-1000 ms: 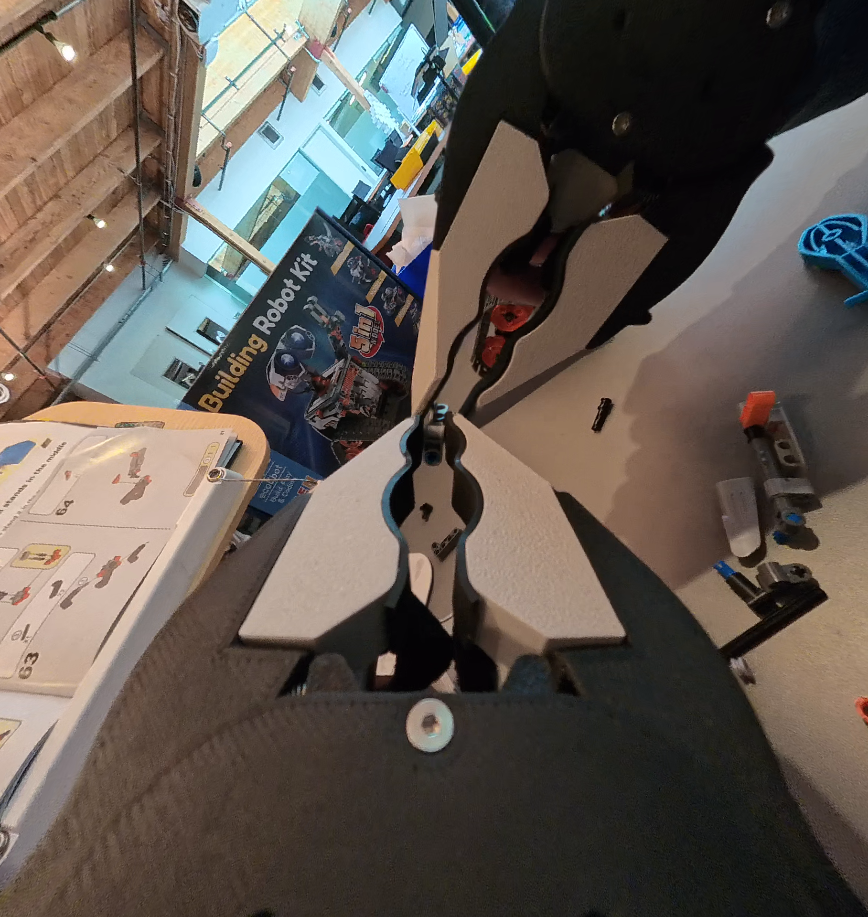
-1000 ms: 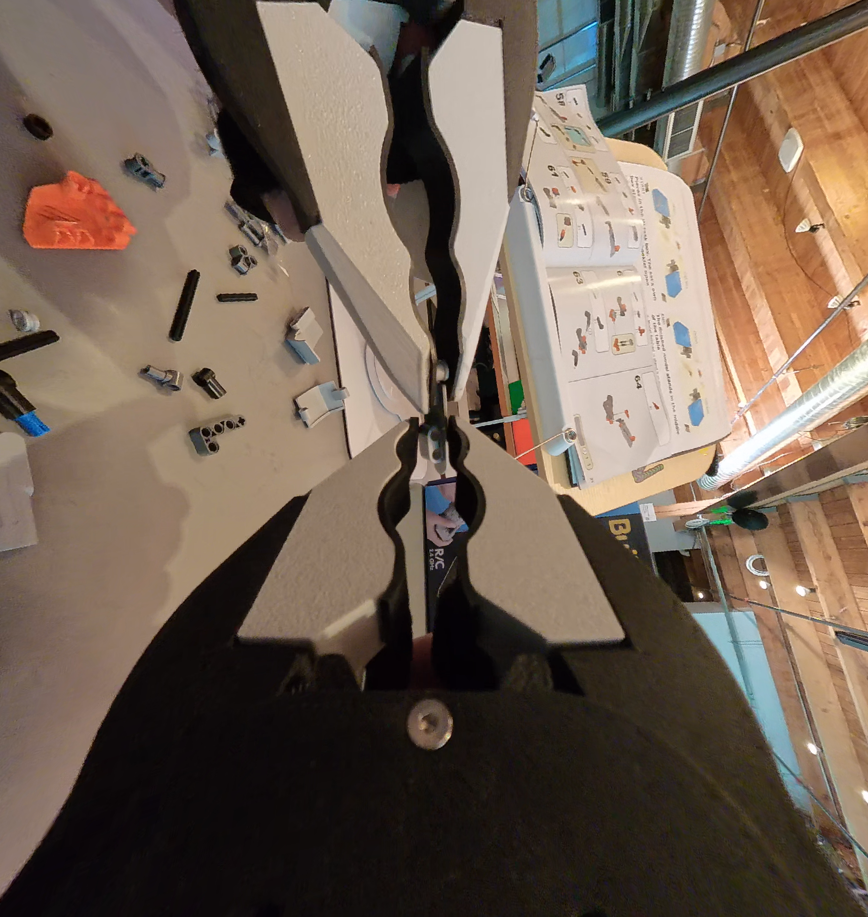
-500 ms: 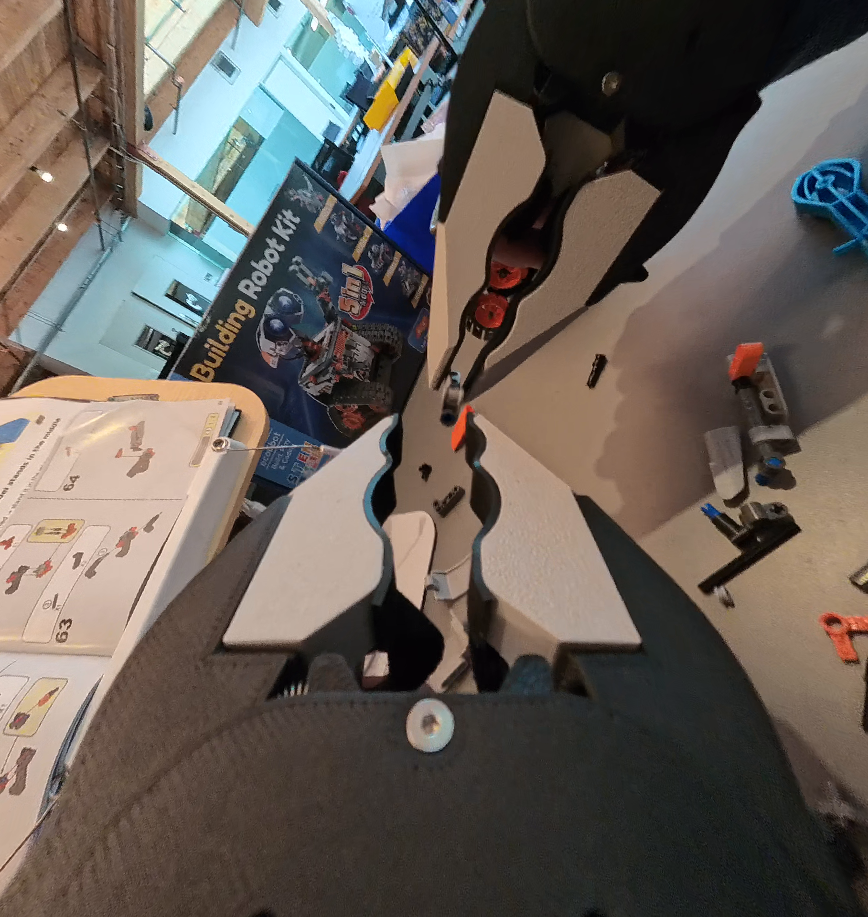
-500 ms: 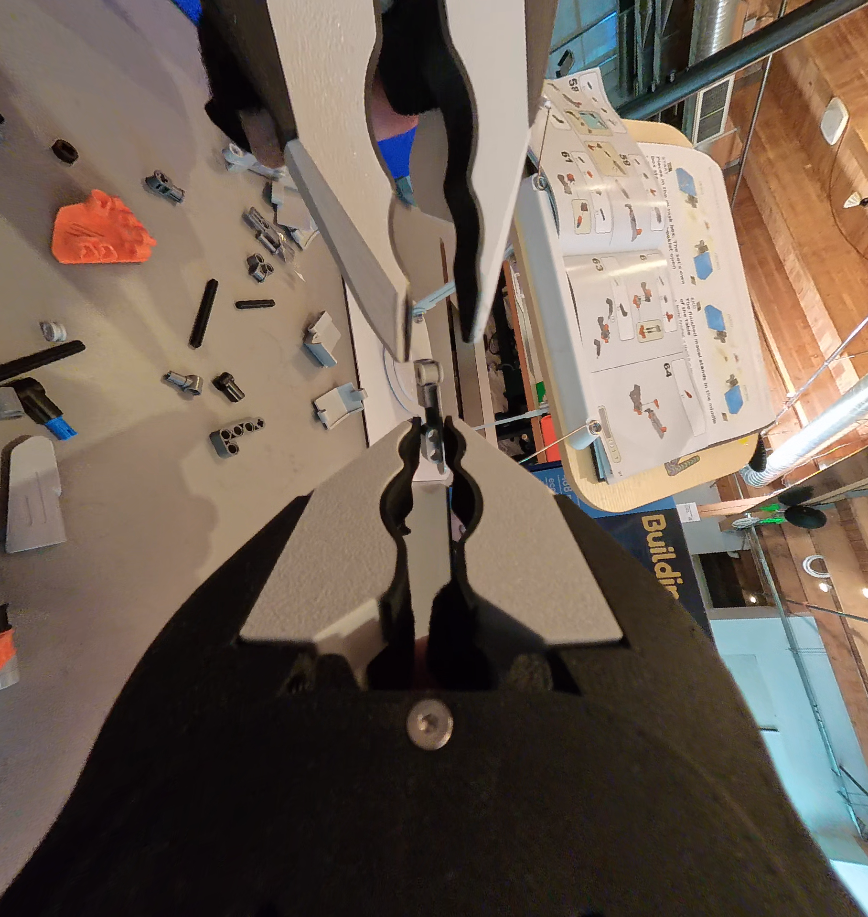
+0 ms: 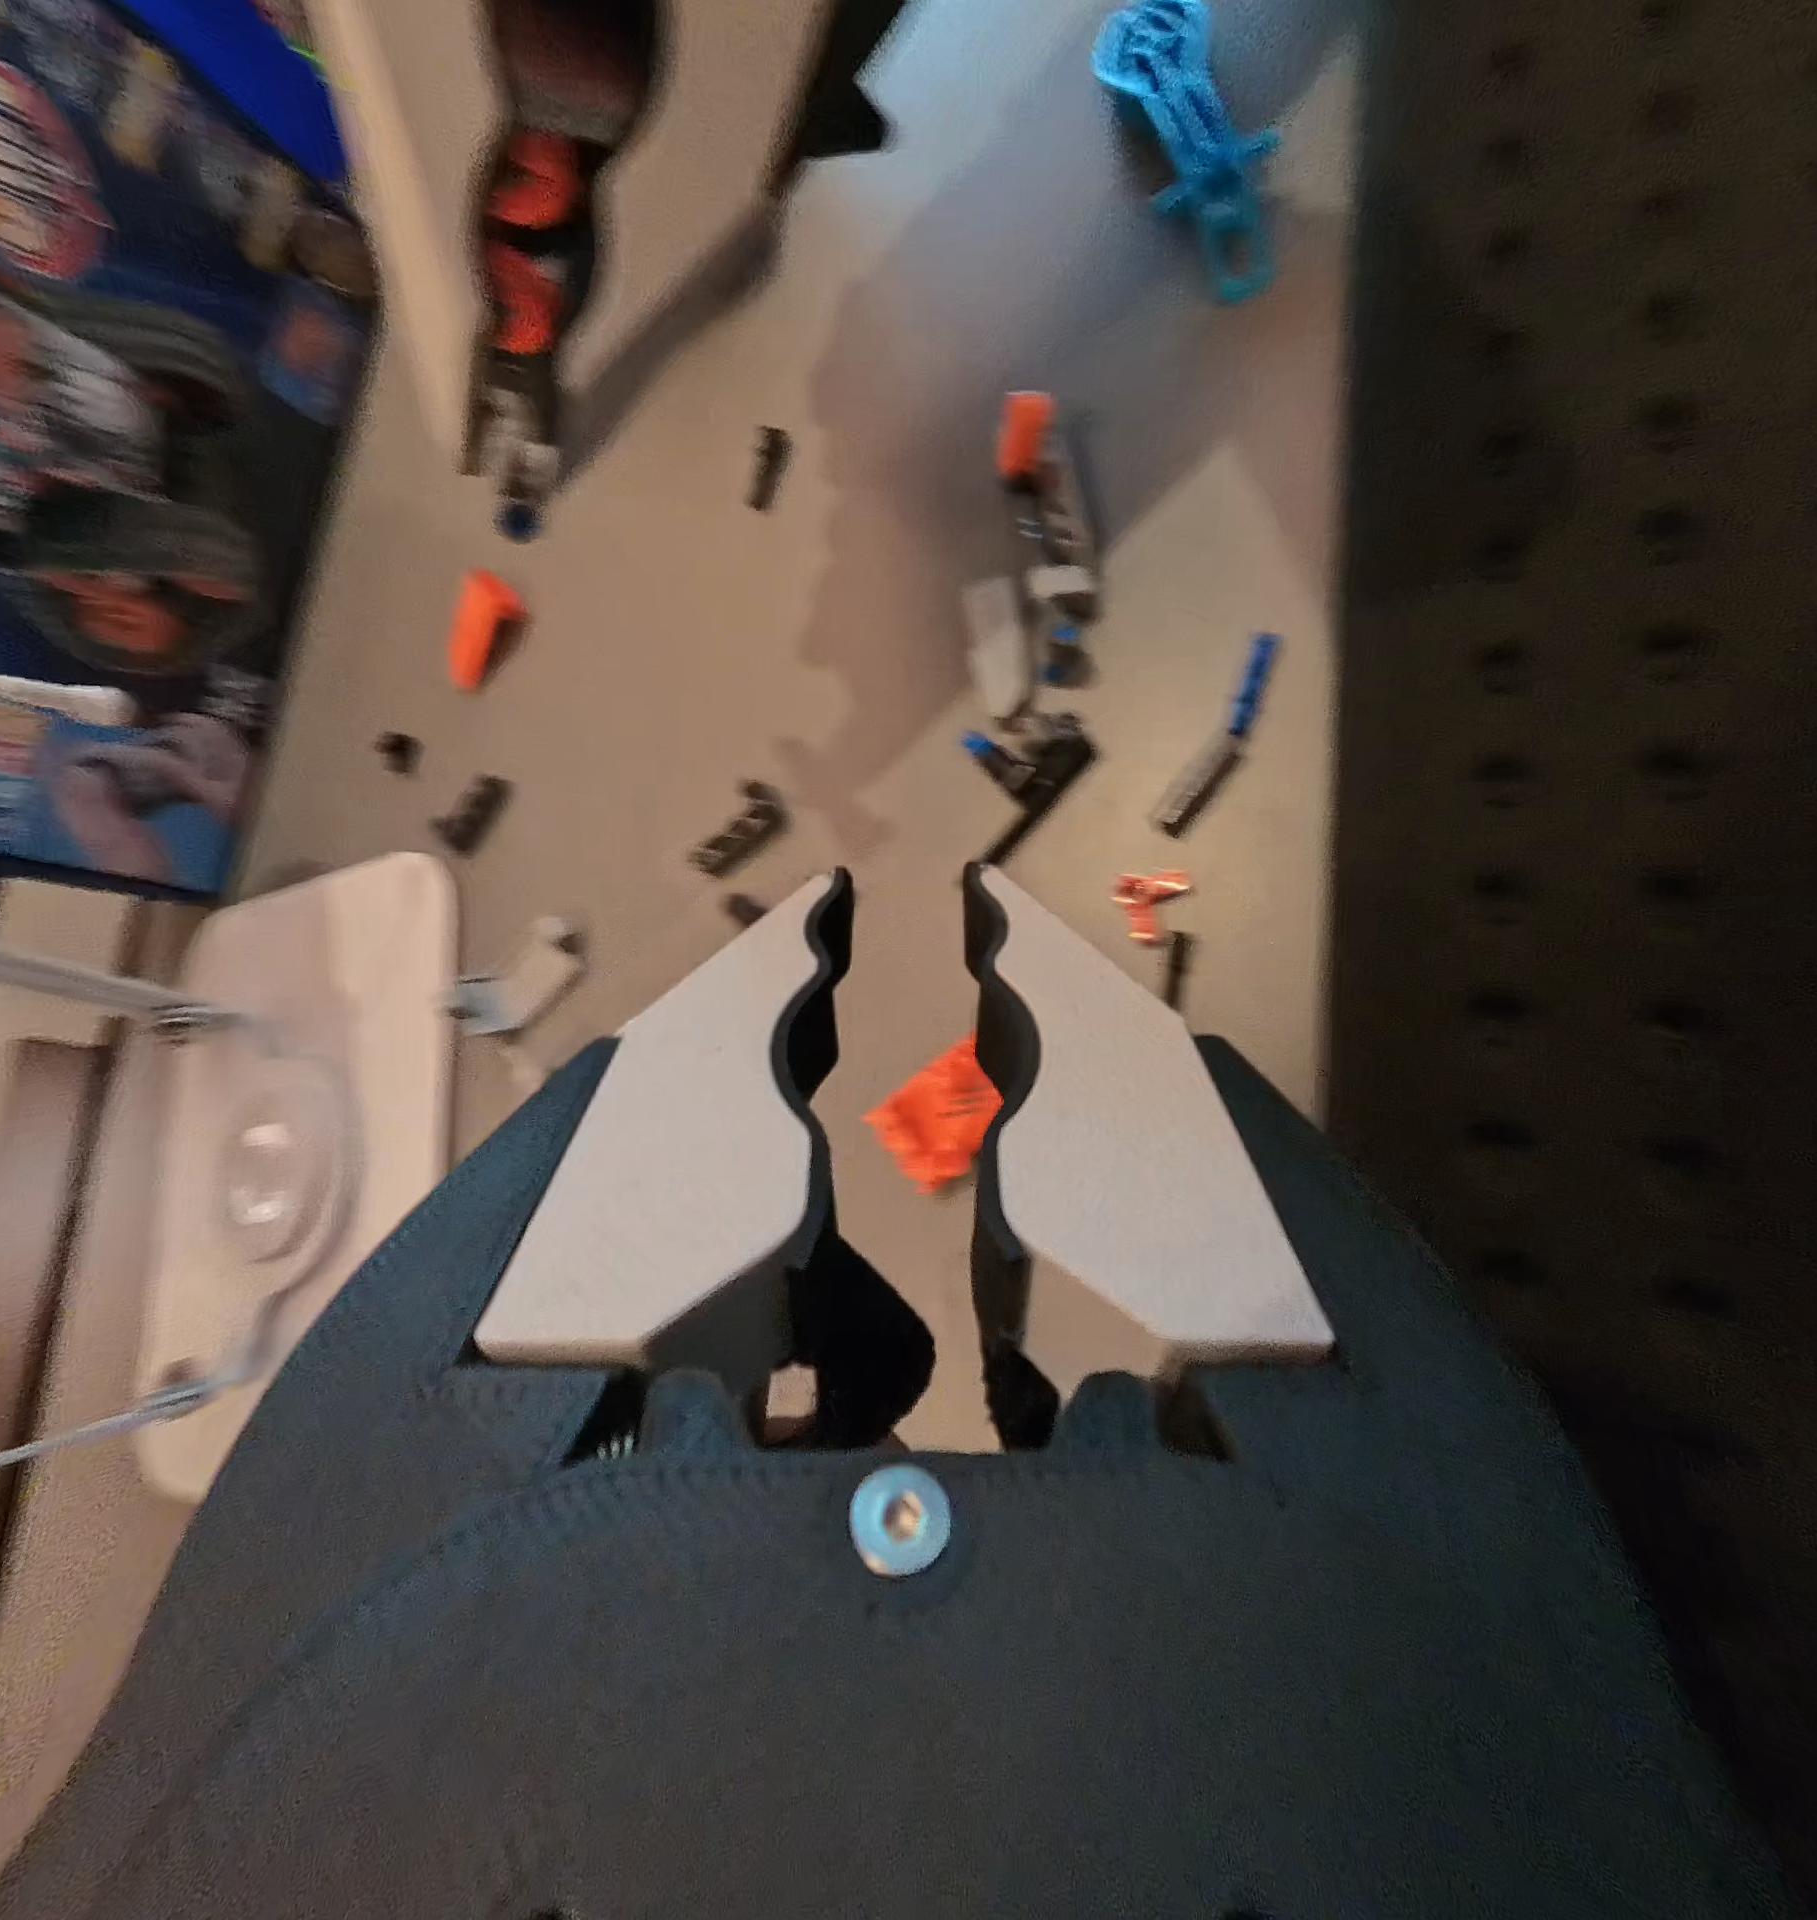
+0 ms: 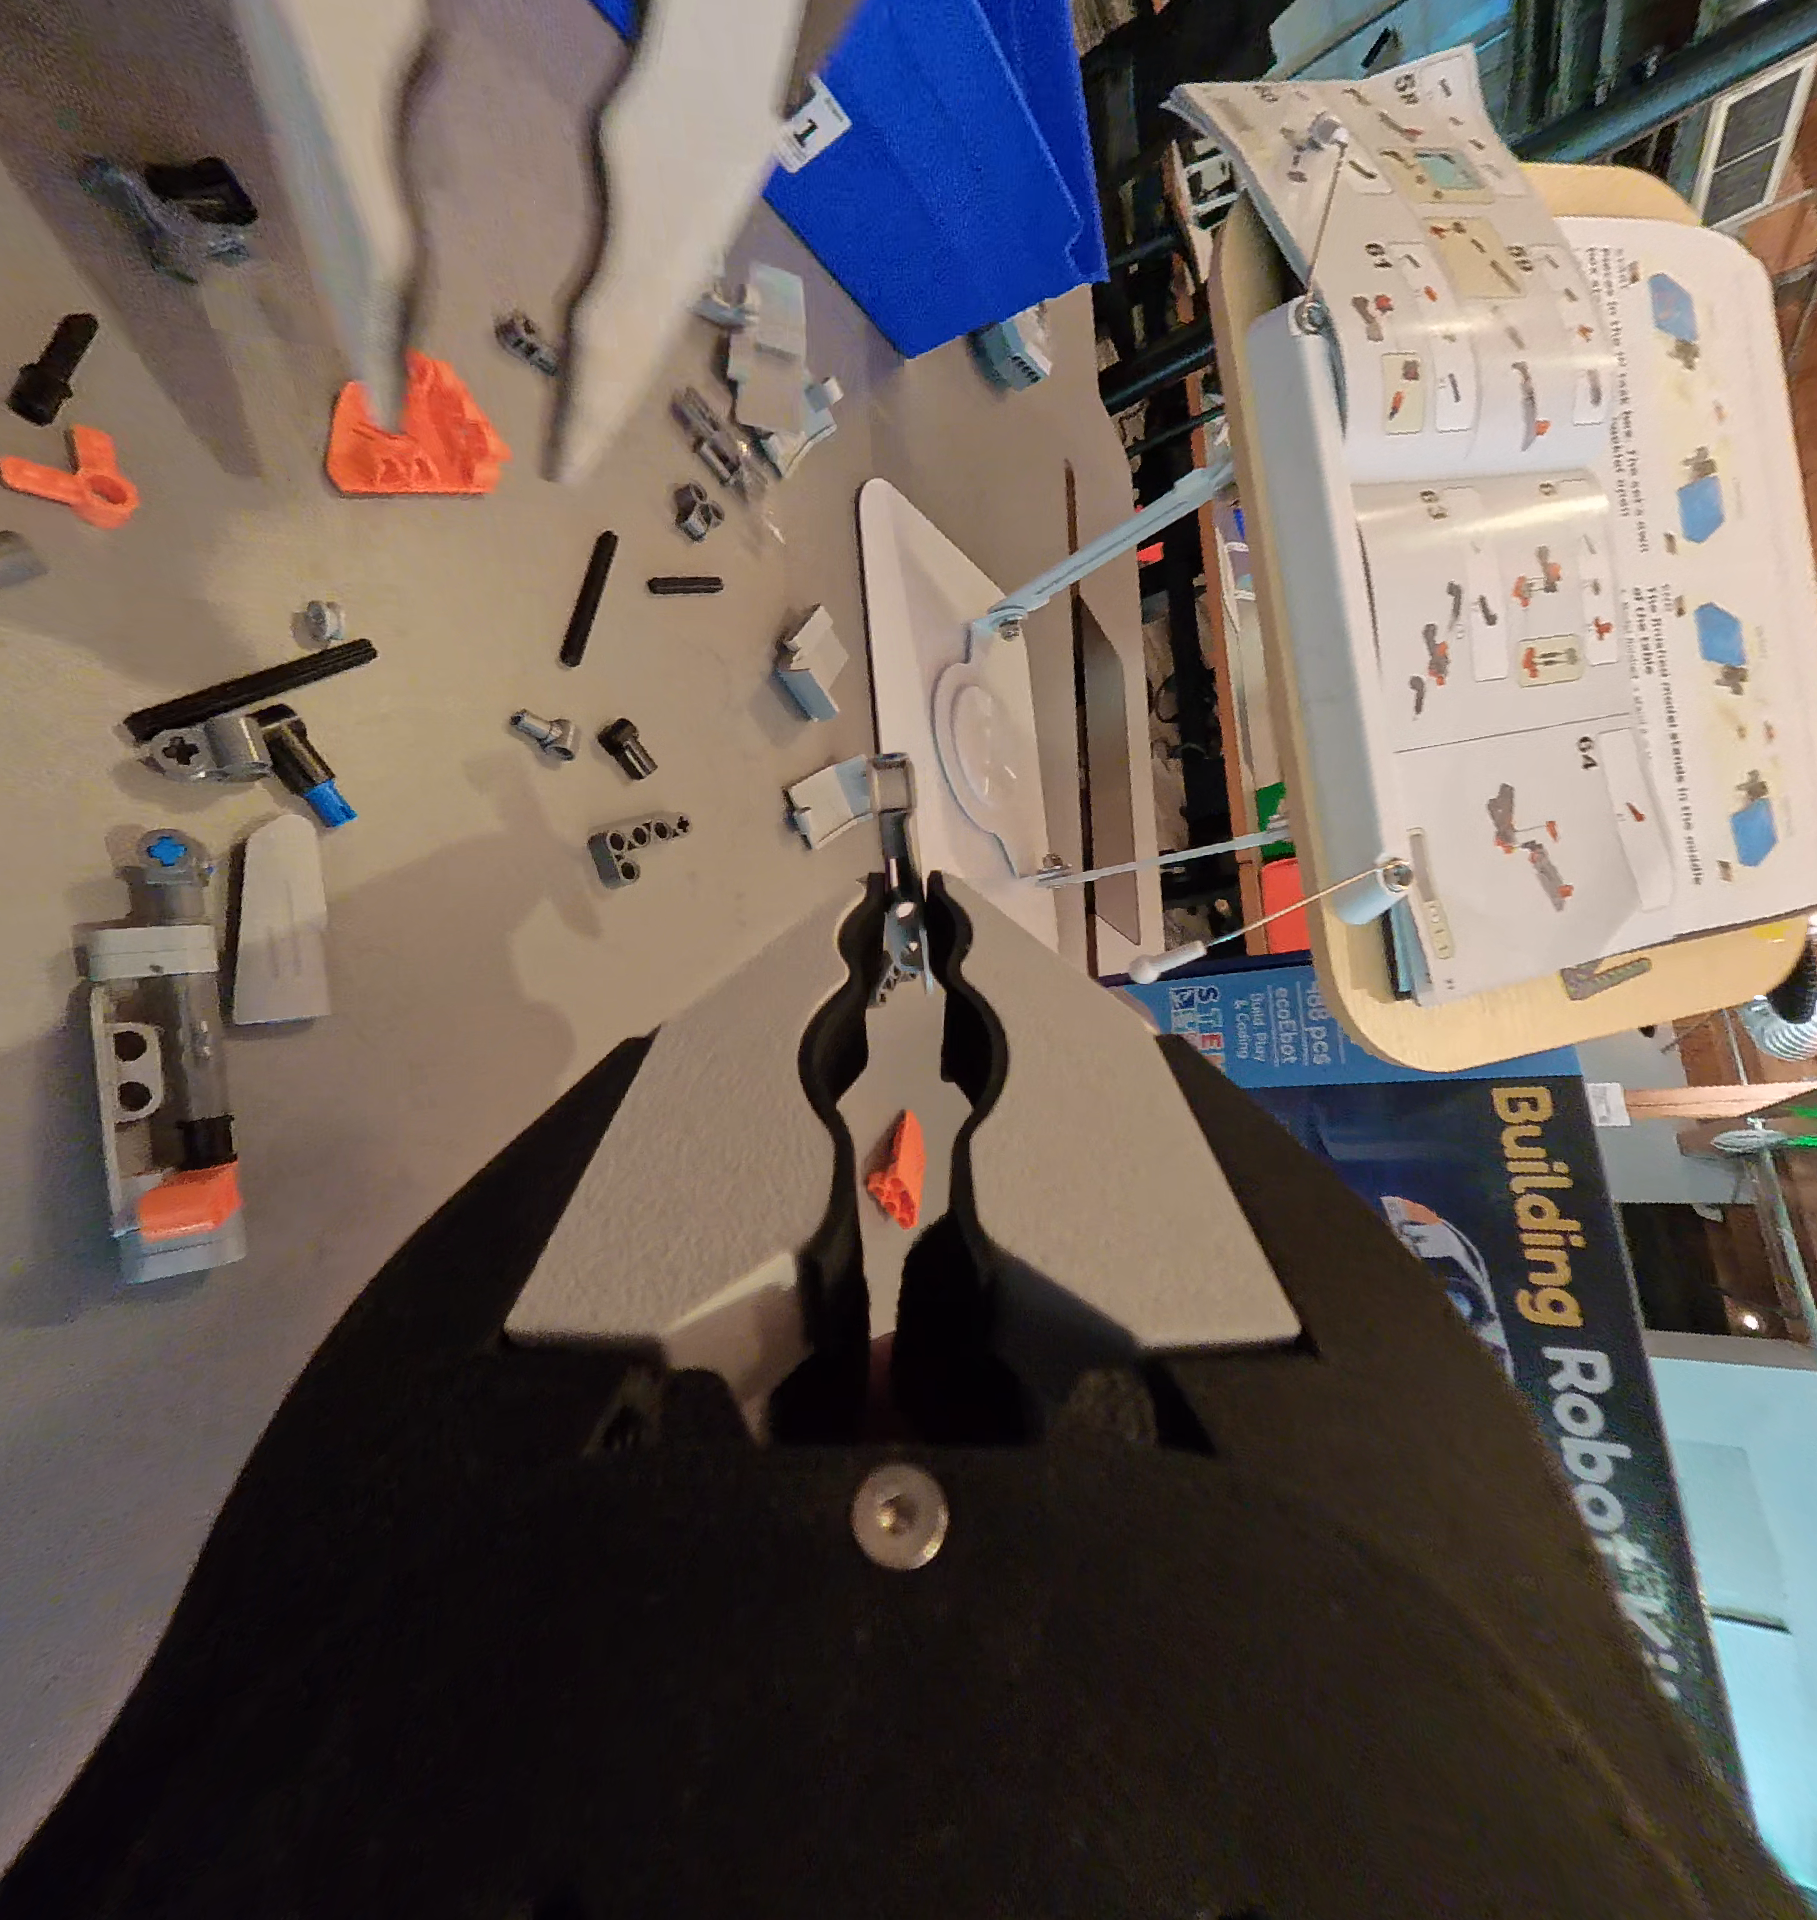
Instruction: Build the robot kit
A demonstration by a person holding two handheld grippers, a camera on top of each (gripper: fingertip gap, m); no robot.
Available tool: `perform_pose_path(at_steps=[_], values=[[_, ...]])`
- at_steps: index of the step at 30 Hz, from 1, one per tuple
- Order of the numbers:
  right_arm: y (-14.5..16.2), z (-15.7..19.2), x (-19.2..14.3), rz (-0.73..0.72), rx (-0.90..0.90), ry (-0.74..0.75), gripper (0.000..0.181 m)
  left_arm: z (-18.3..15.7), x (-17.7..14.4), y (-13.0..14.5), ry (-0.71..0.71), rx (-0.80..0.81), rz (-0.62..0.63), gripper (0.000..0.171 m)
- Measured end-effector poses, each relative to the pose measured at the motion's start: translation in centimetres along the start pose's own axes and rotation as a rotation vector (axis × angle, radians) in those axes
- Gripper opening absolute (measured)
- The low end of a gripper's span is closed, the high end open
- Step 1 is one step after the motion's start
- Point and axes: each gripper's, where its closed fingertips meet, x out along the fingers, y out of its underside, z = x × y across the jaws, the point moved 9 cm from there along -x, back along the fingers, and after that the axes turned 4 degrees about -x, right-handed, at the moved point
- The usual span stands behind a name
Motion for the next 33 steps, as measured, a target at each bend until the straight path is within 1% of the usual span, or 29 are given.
perform_pose_path(at_steps=[3, 5, 8, 10, 13, 14, 17, 20, 22, 23, 24, 25, 27, 31, 33], values=[[0.2, 0.3, 0.3, -0.017, 0.022, -0.027, 0.005, -2.3, 0.9, 0.2, 0.083, -0.004, 0.051, 0.017], [0.2, 0.5, 0.5, -0.027, 0.032, -0.041, 0.005, -3.2, 1.4, 0.1, 0.120, 0.014, 0.072, 0.015], [0.0, 0.9, 0.6, -0.033, 0.025, -0.056, 0.005, -2.9, 1.8, 0.0, 0.121, 0.043, 0.108, 0.017], [0.0, 1.0, 0.7, -0.033, 0.022, -0.061, 0.005, -2.7, 2.2, 0.1, 0.165, 0.036, 0.132, 0.016], [-0.1, 1.2, 0.7, -0.040, 0.026, -0.071, 0.004, -3.0, 3.1, 0.7, 0.220, 0.046, 0.204, 0.012], [-0.1, 1.3, 0.8, -0.038, 0.022, -0.074, 0.004, -3.1, 3.1, 0.7, 0.233, 0.038, 0.200, 0.007], [0.0, 1.4, 0.8, -0.038, 0.017, -0.078, 0.004, -3.5, 3.0, 0.6, 0.222, 0.001, 0.216, 0.005], [0.0, 1.3, 0.8, -0.042, 0.022, -0.079, 0.004, -3.4, 2.7, 0.5, 0.199, 0.007, 0.198, 0.013], [0.1, 1.3, 0.8, -0.043, 0.023, -0.080, 0.004, -3.2, 2.8, 0.6, 0.193, 0.017, 0.213, 0.015], [0.1, 1.4, 0.8, -0.041, 0.022, -0.080, 0.004, -3.1, 3.0, 0.6, 0.185, 0.025, 0.226, 0.014], [0.1, 1.4, 0.7, -0.040, 0.021, -0.080, 0.004, -3.3, 3.1, 0.5, 0.210, 0.012, 0.236, 0.005], [0.0, 1.3, 0.7, -0.041, 0.021, -0.080, 0.004, -3.6, 3.0, 0.4, 0.232, 0.005, 0.243, 0.001], [0.0, 1.3, 0.7, -0.040, 0.018, -0.077, 0.004, -4.1, 2.9, 0.2, 0.219, 0.010, 0.254, 0.003], [0.1, 1.3, 0.7, -0.042, 0.021, -0.081, 0.004, -5.0, 2.4, -0.2, 0.267, 0.004, 0.191, 0.001], [0.2, 1.3, 0.7, -0.040, 0.019, -0.078, 0.004, -4.7, 1.9, -0.3, 0.308, -0.022, 0.140, 0.004]])
